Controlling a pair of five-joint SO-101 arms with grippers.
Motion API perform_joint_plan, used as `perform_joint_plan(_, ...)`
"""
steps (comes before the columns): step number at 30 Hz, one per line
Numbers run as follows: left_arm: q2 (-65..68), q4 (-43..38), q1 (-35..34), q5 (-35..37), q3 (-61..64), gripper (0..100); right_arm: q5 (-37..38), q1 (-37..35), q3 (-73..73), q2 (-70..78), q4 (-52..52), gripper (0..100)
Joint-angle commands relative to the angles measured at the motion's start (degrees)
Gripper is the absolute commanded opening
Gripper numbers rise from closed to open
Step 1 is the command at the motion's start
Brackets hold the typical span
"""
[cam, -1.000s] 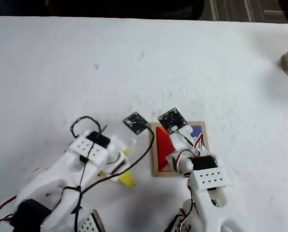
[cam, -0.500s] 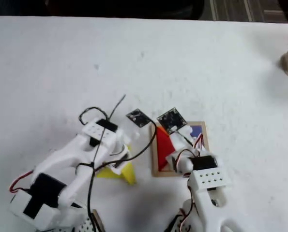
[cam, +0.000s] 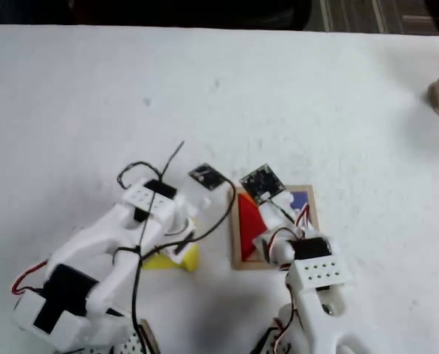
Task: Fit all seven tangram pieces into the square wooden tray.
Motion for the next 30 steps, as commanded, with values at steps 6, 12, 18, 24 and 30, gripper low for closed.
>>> perform_joint_plan(6,1.4,-0.3,-12.9,7.8,-5.5,9,0.4,-0.4,-0.4,-1.4,0.0,1.8)
perform_joint_plan(12,1.2,0.0,-15.1,13.8,-8.4,10,0.4,-0.4,-0.4,-1.4,0.0,1.8)
perform_joint_plan(18,1.1,-1.1,-15.4,14.2,-12.0,11,0.5,-0.4,-0.4,-1.4,0.0,1.8)
perform_joint_plan(24,1.5,-1.7,-15.0,33.6,-19.4,36,0.7,-0.4,-0.4,-1.4,0.0,1.8)
perform_joint_plan(30,2.2,-6.6,-15.0,51.1,-24.1,49,0.8,-0.4,-0.4,-1.4,0.0,1.8)
